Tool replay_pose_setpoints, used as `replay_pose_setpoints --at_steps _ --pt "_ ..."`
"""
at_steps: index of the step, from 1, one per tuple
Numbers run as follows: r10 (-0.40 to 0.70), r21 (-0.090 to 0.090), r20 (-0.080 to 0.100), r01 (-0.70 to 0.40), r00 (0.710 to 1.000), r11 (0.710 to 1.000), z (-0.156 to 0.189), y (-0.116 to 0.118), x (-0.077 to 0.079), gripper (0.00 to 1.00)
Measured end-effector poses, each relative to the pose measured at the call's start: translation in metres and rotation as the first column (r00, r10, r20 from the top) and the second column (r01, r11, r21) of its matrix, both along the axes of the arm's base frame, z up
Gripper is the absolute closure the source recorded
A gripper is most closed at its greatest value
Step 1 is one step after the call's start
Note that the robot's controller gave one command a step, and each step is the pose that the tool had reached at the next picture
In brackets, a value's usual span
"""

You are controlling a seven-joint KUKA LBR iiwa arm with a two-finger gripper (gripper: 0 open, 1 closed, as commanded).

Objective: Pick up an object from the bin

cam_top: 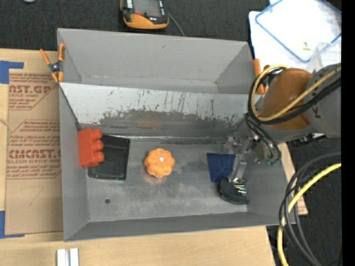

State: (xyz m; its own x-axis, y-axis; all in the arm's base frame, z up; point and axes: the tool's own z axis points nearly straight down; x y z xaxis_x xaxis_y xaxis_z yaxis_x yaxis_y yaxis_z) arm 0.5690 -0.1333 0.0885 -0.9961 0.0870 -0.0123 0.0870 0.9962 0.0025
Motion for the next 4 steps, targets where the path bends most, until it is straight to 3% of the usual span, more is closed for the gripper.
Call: replay_pose_setpoints --at_steps 1,2,3,4 --pt "0.000 0.000 0.000 0.000 1.000 1.000 0.000 0.000 0.000 1.00" --pt "0.045 -0.002 0.001 -0.045 0.999 0.999 -0.011 0.002 0.011 0.00" --pt "0.074 -0.002 0.005 -0.074 0.997 0.997 -0.017 0.006 0.019 1.00" --pt "0.075 -0.002 0.005 -0.075 0.997 0.997 -0.017 0.006 0.019 1.00"
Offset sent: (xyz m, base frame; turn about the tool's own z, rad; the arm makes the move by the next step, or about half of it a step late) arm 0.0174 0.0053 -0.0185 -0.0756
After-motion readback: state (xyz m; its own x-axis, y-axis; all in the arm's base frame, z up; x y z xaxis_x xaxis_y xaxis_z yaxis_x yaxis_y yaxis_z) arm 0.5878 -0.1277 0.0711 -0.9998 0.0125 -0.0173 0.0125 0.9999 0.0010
